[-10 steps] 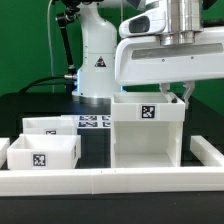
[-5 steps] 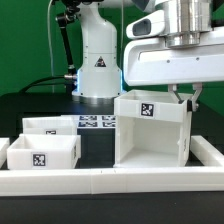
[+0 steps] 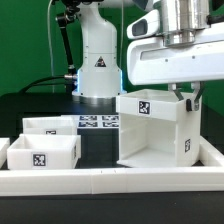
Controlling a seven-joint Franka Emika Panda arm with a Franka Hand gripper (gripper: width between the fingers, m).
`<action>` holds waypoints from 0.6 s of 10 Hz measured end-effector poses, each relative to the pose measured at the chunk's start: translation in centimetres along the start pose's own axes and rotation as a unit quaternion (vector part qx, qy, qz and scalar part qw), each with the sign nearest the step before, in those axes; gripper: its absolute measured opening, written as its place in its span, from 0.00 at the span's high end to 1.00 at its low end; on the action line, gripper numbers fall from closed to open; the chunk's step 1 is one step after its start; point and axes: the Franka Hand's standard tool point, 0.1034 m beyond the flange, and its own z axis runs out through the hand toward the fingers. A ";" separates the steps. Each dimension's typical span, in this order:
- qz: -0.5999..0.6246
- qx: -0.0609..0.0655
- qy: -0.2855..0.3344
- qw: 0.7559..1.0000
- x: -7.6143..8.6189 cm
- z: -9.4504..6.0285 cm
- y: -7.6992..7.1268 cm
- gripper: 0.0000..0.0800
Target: Assemble drawer
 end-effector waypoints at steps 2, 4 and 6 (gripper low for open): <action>0.047 0.002 -0.003 0.999 0.3 -0.1 0.2 0.95; 0.130 0.012 -0.013 0.991 1.1 -0.1 0.3 0.95; 0.229 0.020 -0.022 0.973 2.4 0.1 -0.2 0.95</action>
Offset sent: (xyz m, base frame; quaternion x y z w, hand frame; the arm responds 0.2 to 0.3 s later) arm 0.0055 -0.0145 -0.0155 -0.0353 -0.0503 0.2073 0.9763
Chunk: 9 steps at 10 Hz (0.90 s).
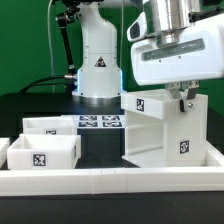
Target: Assemble drawer
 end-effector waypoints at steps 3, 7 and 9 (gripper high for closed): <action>0.128 0.004 -0.010 0.992 0.9 0.9 -1.9 0.94; 0.151 -0.027 -0.029 0.988 1.1 1.2 -2.9 0.94; 0.147 -0.027 -0.029 0.988 1.1 1.2 -2.8 0.89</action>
Offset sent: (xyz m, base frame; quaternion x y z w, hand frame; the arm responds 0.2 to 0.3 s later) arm 0.0335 -0.0030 -0.0144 -0.0123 -0.0121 0.2434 0.9698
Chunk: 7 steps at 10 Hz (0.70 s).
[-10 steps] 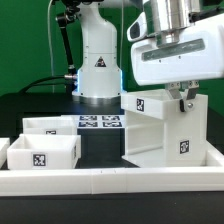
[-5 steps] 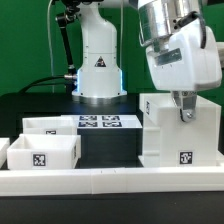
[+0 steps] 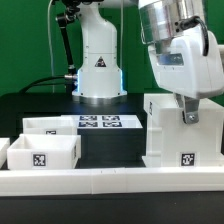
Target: Assemble drawer
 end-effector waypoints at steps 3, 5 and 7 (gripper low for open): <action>-0.019 0.002 0.000 1.000 -0.1 -0.2 -0.1 0.51; -0.114 0.003 -0.008 0.993 0.1 -1.0 0.8 0.30; -0.214 0.010 -0.017 0.977 0.9 -2.8 1.9 0.19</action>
Offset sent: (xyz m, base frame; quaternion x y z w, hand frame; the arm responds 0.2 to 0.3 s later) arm -0.0291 0.0096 0.0146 -0.0036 -0.0665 -0.1279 0.9896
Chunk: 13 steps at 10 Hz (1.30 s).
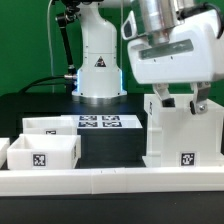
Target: Assemble drawer
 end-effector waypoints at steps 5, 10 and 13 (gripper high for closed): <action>-0.103 0.004 -0.017 0.995 1.2 -2.0 0.9 0.19; -0.400 -0.046 -0.063 0.913 3.0 -3.2 3.5 0.19; -0.504 -0.051 -0.070 0.859 3.8 -3.3 4.7 0.19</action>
Offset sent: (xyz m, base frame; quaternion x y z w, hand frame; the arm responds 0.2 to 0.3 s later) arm 0.0000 0.0000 0.0000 0.0000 0.0000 0.0000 1.0000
